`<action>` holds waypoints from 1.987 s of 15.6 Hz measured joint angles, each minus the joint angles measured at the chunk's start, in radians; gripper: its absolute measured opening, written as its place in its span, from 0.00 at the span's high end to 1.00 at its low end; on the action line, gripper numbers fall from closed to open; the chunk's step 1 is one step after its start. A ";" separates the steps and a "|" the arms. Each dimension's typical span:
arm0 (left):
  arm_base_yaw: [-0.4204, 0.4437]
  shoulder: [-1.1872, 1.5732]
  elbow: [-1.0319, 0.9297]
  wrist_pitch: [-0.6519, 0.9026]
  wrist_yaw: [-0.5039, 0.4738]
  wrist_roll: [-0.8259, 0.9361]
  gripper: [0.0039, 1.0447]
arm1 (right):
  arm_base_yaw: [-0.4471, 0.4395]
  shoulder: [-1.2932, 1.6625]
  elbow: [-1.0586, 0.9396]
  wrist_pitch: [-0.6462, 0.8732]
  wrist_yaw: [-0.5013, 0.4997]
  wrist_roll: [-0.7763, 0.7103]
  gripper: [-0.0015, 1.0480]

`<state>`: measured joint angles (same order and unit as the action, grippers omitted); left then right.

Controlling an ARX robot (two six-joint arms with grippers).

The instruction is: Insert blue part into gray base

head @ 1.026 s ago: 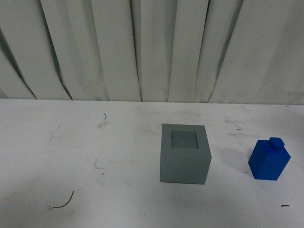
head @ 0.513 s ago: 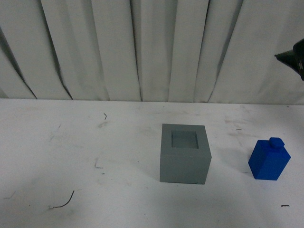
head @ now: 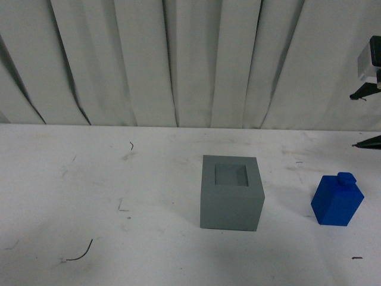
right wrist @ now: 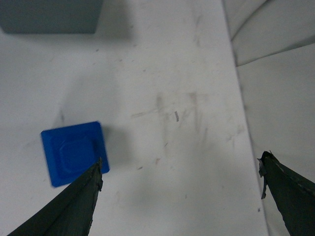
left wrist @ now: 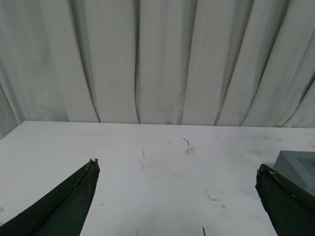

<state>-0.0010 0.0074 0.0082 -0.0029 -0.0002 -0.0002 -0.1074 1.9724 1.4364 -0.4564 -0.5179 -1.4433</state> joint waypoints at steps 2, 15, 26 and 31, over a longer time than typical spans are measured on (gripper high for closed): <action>0.000 0.000 0.000 0.000 0.000 0.000 0.06 | -0.005 0.038 0.087 -0.175 0.006 -0.095 0.06; 0.000 0.000 0.000 0.000 0.000 0.000 0.06 | 0.083 0.239 0.223 -0.410 0.172 -0.130 0.06; 0.000 0.000 0.000 0.000 0.000 0.000 0.06 | 0.089 0.285 0.163 -0.314 0.194 -0.113 0.24; 0.000 0.000 0.000 0.000 0.000 0.000 0.06 | 0.087 0.285 0.163 -0.311 0.196 -0.113 0.55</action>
<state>-0.0010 0.0074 0.0082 -0.0032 -0.0002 0.0002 -0.0200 2.2578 1.5993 -0.7673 -0.3222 -1.5558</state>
